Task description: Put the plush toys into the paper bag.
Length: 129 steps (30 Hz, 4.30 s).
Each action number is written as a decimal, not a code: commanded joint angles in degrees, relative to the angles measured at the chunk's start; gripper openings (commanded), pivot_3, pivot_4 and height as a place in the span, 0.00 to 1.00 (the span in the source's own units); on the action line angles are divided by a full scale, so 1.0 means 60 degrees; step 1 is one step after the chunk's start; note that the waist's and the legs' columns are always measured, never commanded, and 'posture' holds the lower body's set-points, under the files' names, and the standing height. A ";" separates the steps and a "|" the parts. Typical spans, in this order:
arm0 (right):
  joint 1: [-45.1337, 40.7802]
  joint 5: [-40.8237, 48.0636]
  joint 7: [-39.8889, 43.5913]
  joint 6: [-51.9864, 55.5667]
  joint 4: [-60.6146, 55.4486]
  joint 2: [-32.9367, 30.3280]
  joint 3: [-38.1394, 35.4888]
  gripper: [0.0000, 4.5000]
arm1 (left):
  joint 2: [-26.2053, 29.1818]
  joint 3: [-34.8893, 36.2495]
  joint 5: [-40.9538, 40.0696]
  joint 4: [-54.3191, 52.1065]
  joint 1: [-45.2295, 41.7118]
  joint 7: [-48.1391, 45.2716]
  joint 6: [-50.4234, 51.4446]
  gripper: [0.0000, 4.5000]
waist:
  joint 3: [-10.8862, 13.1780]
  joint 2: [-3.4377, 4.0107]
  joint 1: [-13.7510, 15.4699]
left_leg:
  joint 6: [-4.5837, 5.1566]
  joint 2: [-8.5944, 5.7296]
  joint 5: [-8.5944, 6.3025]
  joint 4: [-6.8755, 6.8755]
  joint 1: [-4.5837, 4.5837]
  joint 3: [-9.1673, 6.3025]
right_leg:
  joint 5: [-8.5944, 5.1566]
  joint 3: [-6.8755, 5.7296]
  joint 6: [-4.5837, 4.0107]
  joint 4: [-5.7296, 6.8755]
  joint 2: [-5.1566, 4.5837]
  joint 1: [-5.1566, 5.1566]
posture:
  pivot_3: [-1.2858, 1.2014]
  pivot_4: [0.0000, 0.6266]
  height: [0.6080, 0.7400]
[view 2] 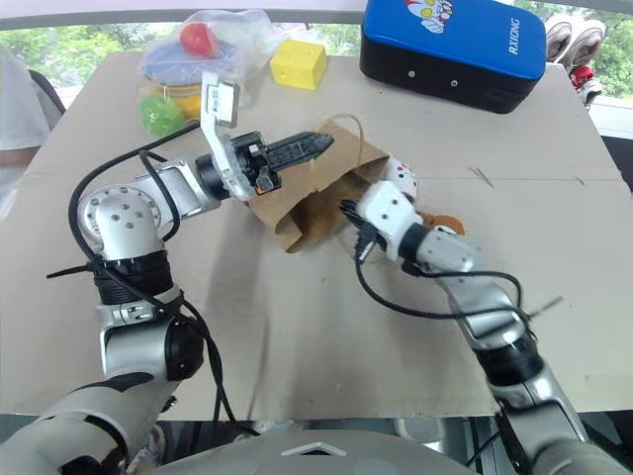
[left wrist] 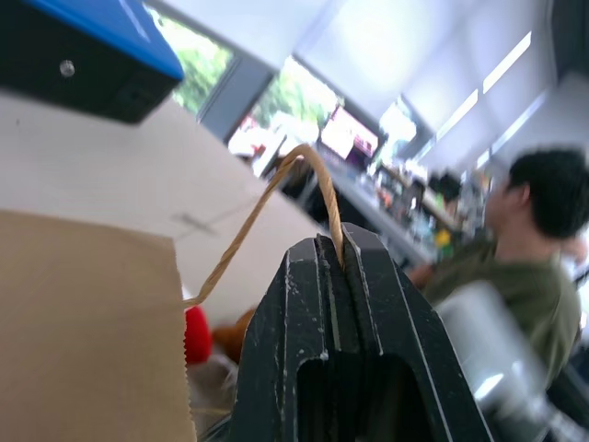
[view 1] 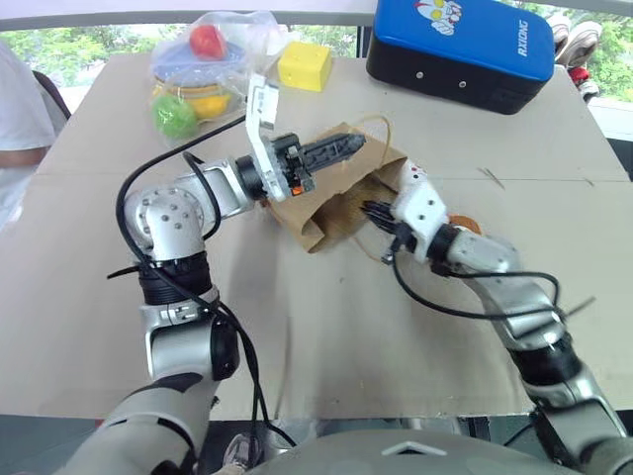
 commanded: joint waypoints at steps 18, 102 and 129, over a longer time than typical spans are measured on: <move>-0.1576 -0.1535 0.1745 -0.2722 0.6162 0.2017 0.1602 0.00 | 0.1037 0.2625 -0.4654 -0.1385 0.0986 0.4766 -0.1038 0.01 | -0.0011 -0.0012 -0.0154 | -0.0006 -0.0002 -0.0001 -0.0011 0.0030 0.0006 | 0.0005 0.0006 0.0000 0.0009 -0.0014 0.0014 | 0.52 0.24 1.00; -0.1991 0.5412 -0.2483 0.8298 -0.1439 0.1975 -0.2545 0.00 | 0.2429 0.0006 -0.2305 -0.2355 0.3009 0.1422 -0.3565 0.00 | 0.0023 0.0017 -0.0156 | -0.0011 -0.0001 -0.0009 -0.0039 -0.0017 0.0025 | 0.0002 0.0019 0.0002 -0.0021 -0.0008 -0.0037 | 0.52 0.24 1.00; -0.3837 0.6178 -0.3335 0.9506 0.2628 0.4001 -0.5227 0.00 | 0.2946 0.0246 -0.5076 -0.2741 0.3683 0.1879 -0.2921 0.00 | 0.0024 0.0018 -0.0151 | -0.0011 0.0000 -0.0009 -0.0039 -0.0028 0.0017 | 0.0002 0.0008 0.0001 -0.0027 -0.0010 -0.0040 | 0.52 0.24 1.00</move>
